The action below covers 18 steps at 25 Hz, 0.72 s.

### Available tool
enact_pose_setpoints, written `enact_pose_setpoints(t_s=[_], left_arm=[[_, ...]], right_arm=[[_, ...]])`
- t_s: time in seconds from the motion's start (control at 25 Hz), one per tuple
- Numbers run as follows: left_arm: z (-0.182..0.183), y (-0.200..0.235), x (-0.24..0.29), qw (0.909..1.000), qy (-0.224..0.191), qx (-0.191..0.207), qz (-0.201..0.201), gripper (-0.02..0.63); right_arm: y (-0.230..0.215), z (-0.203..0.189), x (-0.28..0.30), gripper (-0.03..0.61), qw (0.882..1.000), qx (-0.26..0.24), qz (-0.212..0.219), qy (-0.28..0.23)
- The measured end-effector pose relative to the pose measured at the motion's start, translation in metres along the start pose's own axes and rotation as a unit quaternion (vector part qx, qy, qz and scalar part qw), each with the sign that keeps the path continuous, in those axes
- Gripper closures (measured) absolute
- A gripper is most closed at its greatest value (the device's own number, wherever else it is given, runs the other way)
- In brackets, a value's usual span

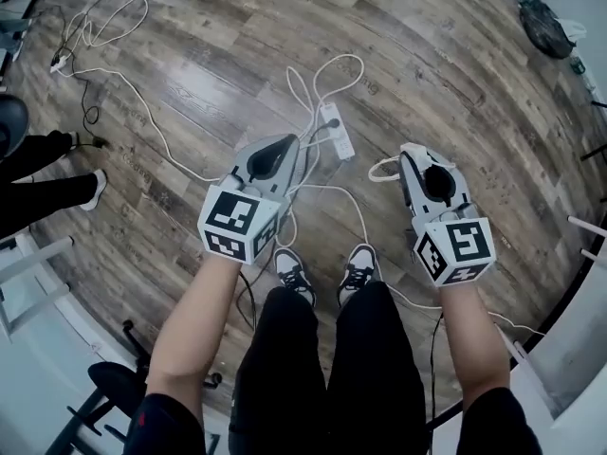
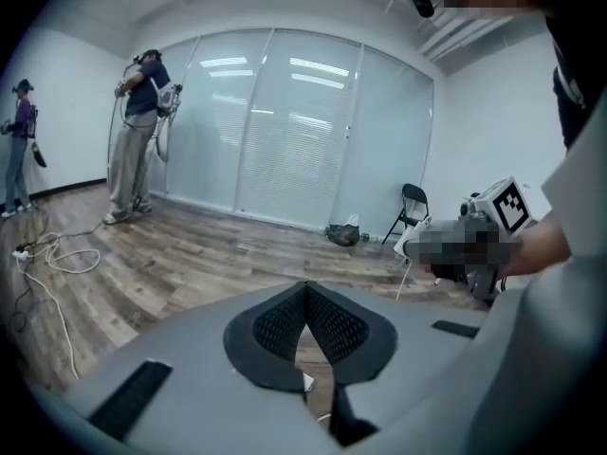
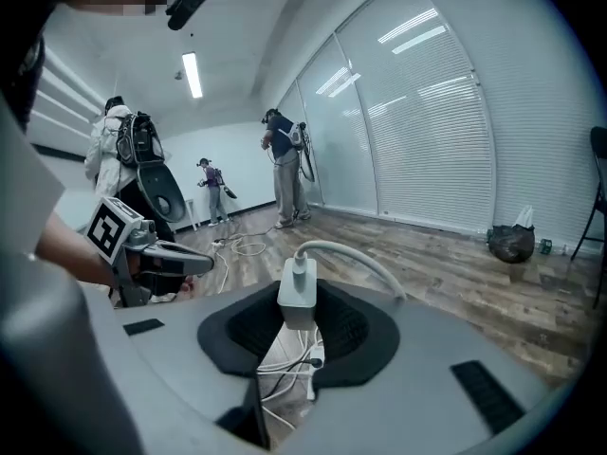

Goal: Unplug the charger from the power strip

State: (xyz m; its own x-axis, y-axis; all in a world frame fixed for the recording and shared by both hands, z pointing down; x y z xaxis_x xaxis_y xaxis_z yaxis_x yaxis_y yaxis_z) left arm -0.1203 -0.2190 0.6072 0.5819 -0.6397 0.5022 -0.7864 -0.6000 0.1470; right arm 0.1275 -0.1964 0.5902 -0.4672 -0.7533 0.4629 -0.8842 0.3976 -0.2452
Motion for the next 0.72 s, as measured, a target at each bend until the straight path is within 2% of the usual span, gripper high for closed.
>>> enact_pose_setpoints(t_s=[0.2, 0.4, 0.52, 0.6, 0.72], left_arm=[[0.067, -0.033, -0.105, 0.9993, -0.013, -0.010, 0.034, 0.594], [0.134, -0.057, -0.202, 0.9949, -0.052, -0.059, 0.062, 0.594], [0.179, -0.074, -0.260, 0.9914, -0.075, -0.074, 0.077, 0.594], [0.214, -0.084, -0.293, 0.9896, -0.095, -0.072, 0.080, 0.594], [0.261, -0.098, -0.340, 0.9891, -0.115, -0.043, 0.082, 0.594]], right_arm=[[0.044, 0.067, -0.076, 0.471, 1.000, 0.009, 0.019, -0.023], [0.078, 0.146, -0.151, 0.471, 0.998, 0.022, 0.015, -0.061], [0.092, 0.199, -0.204, 0.471, 0.997, 0.029, 0.010, -0.075], [0.098, 0.237, -0.234, 0.471, 0.995, 0.023, 0.009, -0.093], [0.118, 0.286, -0.270, 0.471, 0.994, 0.009, 0.012, -0.110]])
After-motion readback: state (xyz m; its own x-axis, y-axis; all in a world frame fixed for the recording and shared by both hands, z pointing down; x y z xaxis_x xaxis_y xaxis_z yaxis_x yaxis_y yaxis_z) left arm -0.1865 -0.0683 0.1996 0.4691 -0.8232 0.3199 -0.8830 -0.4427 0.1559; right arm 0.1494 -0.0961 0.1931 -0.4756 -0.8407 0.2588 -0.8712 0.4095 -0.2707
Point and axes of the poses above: the fingertips, and each gripper's own axes: x forward along the fingers, y to its left, z out of its top, the point moved 7 cm from there along -x, backward along the fingers, and after that the axes turned 4 degrees about x, right-handed, at the moved point
